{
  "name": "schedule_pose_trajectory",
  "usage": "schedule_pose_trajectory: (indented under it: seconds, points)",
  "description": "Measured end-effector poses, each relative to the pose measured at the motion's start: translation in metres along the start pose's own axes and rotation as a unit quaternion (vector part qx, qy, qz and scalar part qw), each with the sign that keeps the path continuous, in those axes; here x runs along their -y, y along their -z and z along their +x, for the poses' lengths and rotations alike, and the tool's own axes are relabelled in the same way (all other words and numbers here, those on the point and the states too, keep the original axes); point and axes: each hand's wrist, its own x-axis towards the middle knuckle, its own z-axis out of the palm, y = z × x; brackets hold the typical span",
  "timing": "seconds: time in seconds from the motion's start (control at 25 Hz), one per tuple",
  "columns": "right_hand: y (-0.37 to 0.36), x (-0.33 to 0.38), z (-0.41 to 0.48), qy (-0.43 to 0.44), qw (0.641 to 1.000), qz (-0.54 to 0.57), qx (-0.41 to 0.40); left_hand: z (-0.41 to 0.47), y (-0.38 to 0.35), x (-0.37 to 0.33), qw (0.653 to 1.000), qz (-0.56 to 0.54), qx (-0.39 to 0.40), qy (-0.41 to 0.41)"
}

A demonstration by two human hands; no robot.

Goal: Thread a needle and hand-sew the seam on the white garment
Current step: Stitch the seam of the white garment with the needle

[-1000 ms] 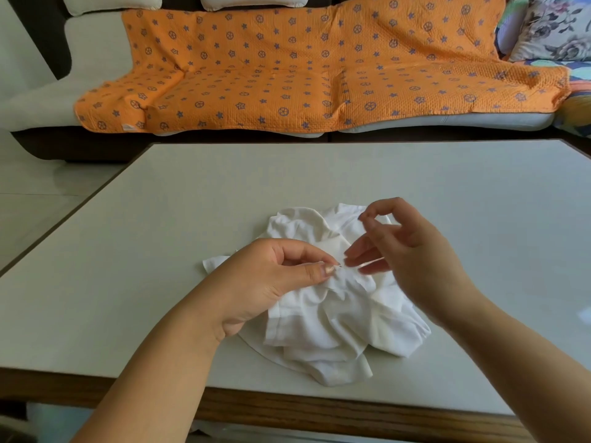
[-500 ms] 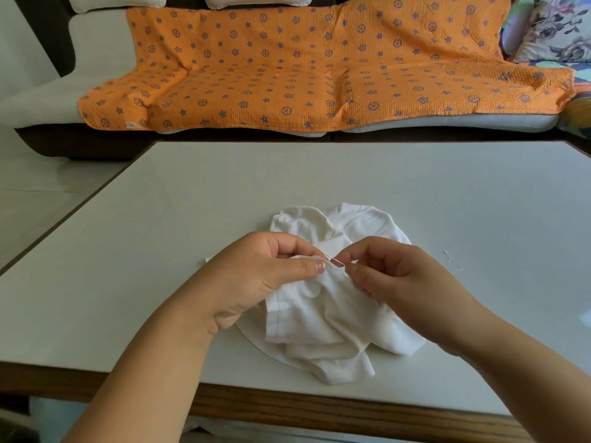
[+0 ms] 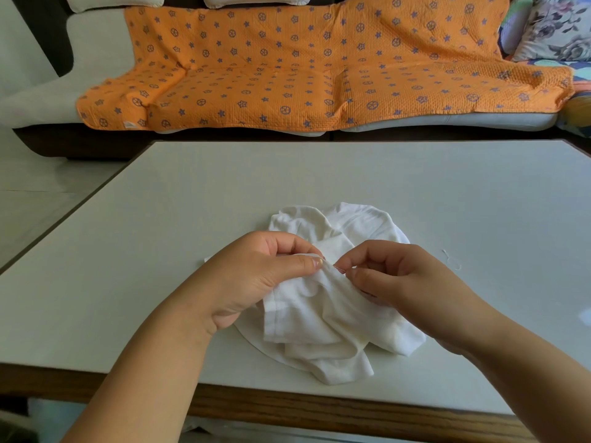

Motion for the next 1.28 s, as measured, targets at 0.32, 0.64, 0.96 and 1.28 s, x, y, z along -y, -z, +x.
schedule_pose_trajectory:
  seconds: [0.32, 0.64, 0.96, 1.28]
  points:
    - [0.000, -0.001, 0.001, -0.004, 1.000, 0.011, 0.008, -0.001, 0.000, 0.000, 1.000, -0.011, 0.009, 0.010]
    - [0.000, -0.002, 0.001, -0.003, 0.999, 0.031, 0.016, -0.002, 0.002, -0.001, 0.999, -0.026, 0.029, 0.015]
    - [-0.001, 0.000, 0.001, -0.001, 0.994, 0.103, 0.038, -0.002, -0.002, -0.001, 0.996, -0.055, 0.067, 0.027]
    - [-0.002, 0.001, 0.000, 0.001, 0.998, 0.064, 0.011, 0.001, -0.012, 0.003, 0.996, -0.049, 0.069, 0.027]
